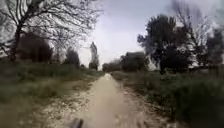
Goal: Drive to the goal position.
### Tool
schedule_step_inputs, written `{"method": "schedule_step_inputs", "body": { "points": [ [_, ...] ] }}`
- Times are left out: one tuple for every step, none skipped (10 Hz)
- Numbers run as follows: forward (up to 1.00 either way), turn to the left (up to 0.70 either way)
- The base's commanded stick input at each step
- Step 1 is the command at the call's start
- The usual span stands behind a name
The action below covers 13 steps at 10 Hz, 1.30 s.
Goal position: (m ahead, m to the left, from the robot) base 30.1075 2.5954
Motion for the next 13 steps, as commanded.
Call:
{"method": "schedule_step_inputs", "body": {
  "points": [
    [0.85, 0.00],
    [0.85, 0.00],
    [0.85, 0.00],
    [0.85, 0.00],
    [0.85, 0.00],
    [0.85, 0.00],
    [0.85, 0.00],
    [0.85, 0.00],
    [0.85, 0.00],
    [0.85, -0.02],
    [0.85, -0.33],
    [0.85, -0.34],
    [0.85, 0.00]
  ]
}}
